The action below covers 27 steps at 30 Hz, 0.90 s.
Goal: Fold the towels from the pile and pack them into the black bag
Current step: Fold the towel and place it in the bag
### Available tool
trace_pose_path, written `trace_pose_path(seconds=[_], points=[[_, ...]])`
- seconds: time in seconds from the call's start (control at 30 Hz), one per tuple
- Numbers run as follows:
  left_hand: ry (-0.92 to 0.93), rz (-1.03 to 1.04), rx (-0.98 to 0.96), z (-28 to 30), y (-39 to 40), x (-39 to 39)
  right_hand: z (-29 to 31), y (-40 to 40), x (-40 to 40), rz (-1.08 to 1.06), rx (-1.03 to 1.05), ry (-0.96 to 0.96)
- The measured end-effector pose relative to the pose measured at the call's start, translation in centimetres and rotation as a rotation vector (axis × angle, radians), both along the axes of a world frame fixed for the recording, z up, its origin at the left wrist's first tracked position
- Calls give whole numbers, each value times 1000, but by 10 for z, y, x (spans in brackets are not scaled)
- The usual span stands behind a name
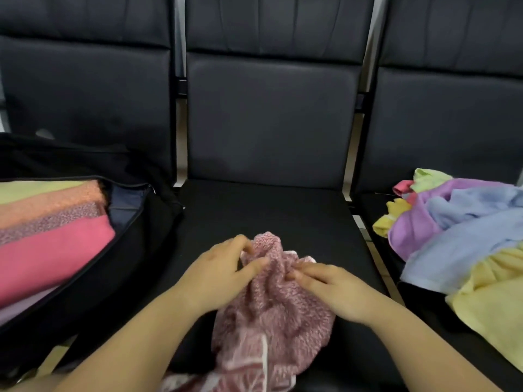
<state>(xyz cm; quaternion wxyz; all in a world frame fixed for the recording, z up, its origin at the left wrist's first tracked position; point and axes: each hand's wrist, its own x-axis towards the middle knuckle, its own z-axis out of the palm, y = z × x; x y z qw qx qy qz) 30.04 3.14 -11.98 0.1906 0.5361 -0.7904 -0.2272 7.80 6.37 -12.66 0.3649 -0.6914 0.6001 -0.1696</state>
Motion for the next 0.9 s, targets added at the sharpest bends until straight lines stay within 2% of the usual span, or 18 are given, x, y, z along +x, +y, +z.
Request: trace_pose_path(seconds=[0.07,0.13,0.2,0.3,0.4,0.47,0.57,0.67,0.7,0.8,0.9], points=[[19,-90,68,-10,3,3,2,13,7,86,44,38],[-100,-163,137,-19,10,5,2,24,12,120,39,75],[-235,-192,166,-24,19,6,2,33,16,12,-12,58],[-282,-211,175,-25,35,7,1,43,19,-241,-7,120],[-287,-210,170,-24,49,8,-9,49,21,-254,126,284],[-260,-192,169,-23,56,10,-12,54,24,-236,84,284],[-232,-213,216,-19,59,20,-11,61,25,-222,-56,111],[-40,-233,428,-8,58,37,-1,70,25,-226,-22,-287],[-14,-224,430,-7,57,41,2,73,25,-208,0,-369],[-138,-192,228,-16,61,42,8,81,26,-148,3,-433],[-245,-262,159,-32,68,28,5,85,24,-141,2,-442]])
